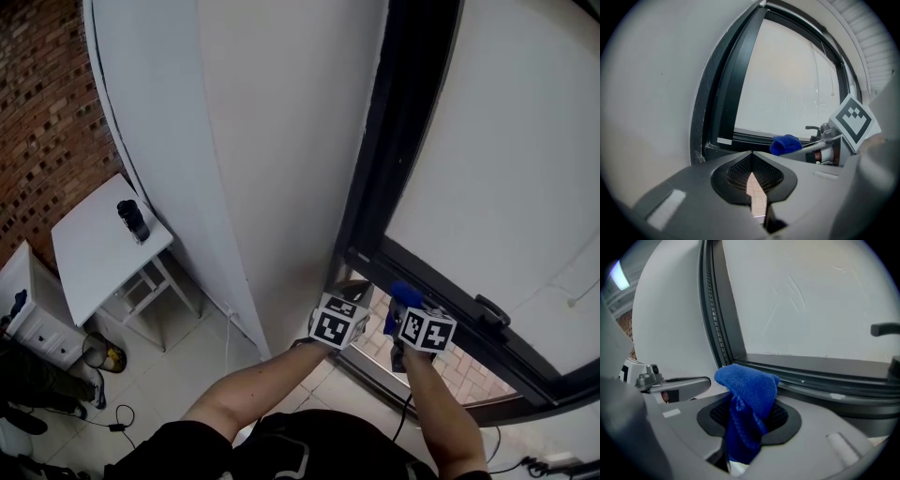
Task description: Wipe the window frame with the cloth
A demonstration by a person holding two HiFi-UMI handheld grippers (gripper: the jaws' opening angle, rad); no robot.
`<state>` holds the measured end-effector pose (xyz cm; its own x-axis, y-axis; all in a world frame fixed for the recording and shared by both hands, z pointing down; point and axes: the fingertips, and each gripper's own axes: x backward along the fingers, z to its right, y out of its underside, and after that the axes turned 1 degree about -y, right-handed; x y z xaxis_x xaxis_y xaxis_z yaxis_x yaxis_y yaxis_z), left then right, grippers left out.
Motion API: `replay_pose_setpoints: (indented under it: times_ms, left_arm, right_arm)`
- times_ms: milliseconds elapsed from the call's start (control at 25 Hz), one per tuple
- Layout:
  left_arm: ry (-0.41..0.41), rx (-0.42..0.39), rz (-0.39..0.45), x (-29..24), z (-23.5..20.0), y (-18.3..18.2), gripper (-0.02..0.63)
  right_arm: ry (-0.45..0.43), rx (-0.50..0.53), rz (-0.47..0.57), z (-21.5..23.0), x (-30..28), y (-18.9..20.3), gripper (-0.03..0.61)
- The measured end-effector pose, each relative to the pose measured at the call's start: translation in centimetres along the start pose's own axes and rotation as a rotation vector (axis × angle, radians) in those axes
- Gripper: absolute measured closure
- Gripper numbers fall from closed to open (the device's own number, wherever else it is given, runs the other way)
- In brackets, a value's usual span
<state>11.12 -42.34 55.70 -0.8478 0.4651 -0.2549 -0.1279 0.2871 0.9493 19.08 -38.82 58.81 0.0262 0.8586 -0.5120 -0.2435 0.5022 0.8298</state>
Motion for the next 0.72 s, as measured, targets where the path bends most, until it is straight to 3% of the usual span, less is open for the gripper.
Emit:
replay_pose_setpoints:
  times_ms: [440, 720]
  left_arm:
    - [0.007, -0.006, -0.008, 1.4, -1.4, 0.0, 0.624]
    - [-0.036, 0.006, -0.006, 2.4, -3.1, -0.1, 0.624]
  right_arm:
    - [-0.011, 0.016, -0.005, -2.5, -2.4, -0.9, 0.433]
    - [-0.057, 0.04, -0.026, -4.7, -4.1, -1.4, 0.433]
